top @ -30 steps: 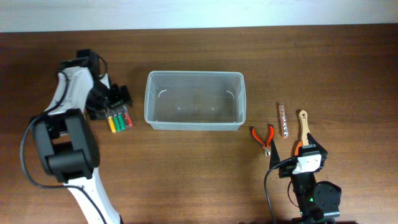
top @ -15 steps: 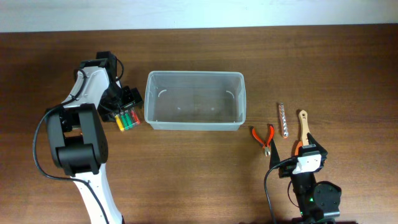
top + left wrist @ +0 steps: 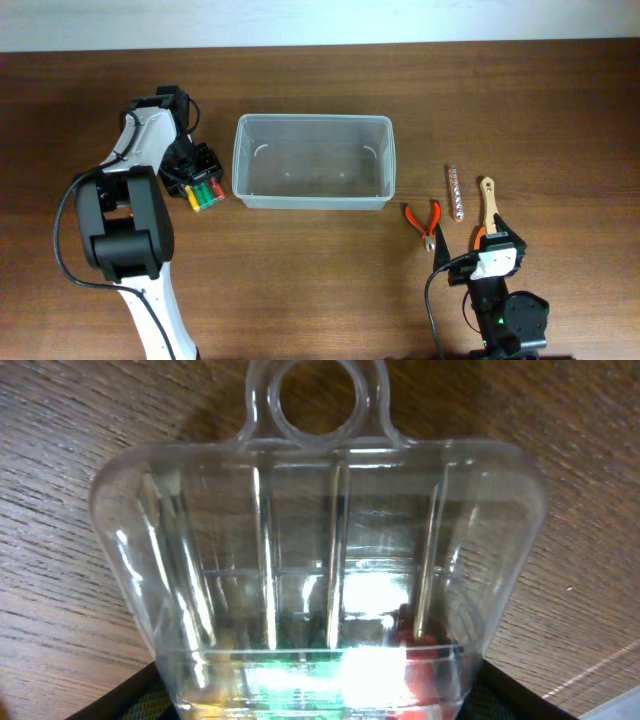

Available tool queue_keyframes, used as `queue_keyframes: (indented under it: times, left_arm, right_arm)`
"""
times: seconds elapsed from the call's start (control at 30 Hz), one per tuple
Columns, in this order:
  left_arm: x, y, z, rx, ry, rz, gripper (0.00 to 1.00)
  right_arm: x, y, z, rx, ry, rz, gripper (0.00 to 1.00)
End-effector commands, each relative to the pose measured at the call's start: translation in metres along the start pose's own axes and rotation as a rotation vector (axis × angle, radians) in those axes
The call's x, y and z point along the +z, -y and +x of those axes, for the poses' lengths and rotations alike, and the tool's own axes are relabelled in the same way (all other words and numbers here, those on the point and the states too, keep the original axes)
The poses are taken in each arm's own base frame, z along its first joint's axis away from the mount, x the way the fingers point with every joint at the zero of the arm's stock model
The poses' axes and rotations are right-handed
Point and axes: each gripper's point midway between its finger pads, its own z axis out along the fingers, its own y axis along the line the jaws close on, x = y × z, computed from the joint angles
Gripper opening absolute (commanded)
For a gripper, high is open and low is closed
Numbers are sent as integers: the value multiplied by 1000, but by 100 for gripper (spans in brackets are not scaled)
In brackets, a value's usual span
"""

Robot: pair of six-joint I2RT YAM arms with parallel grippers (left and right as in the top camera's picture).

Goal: Pack container
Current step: 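Lower the left gripper and grasp the screwdriver set case, then lift the case and lower it into the clear container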

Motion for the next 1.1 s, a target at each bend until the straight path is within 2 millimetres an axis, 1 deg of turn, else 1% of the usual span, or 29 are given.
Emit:
queue_keyframes:
  times: [0.0,0.27,0.33,0.43,0.5,0.57,0.6,0.7,0.8,0.83,0.87,0.93,0.97,1.07]
  left_arm:
    - [9,-10,-1,-9,-7,-55,70]
    - [6,-9,-4,-10,3,-51,70]
    - [1,-8,-7,-9,15,-51,70]
    - [-15,-9,-16,-9,52,-67,66]
    - [-32,-12,-24,-9,92,-88,64]
    - [-52,-12,-31,-11,139,-95,60]
    - [-69,-10,-36,-11,176,-83,59]
    - [-105,-5,-42,-12,255,-47,59]
    - [-141,3,-41,-3,331,-13,59]
    - [-160,8,-37,8,371,6,59]
    - [-172,12,-34,19,394,18,58]
    - [-194,23,-25,66,442,38,58]
    - [-207,31,-18,98,471,51,58]
    - [-234,50,5,162,526,86,58]
  right_arm:
    - [0,1,3,-7,-4,6,99]
    - [0,1,3,-7,-4,6,99]
    - [0,1,3,-7,-4,6,99]
    - [0,1,3,-7,-4,6,99]
    - [0,1,3,-7,-4,6,99]
    - [0,1,3,-7,-4,6,99]
    - [0,1,3,-7,-4,6,99]
    - [0,1,3,-7,-4,6,99]
    - [0,1,3,-7,-4,6,99]
    - [0,1,3,-7,-4,6,99]
    - [0,1,3,-7,-4,6,99]
    - [0,1,3,-7,-4,6,99]
    - [0,1,3,-7,-4,6,99]
    - [0,1,3,-7,-4,6,99]
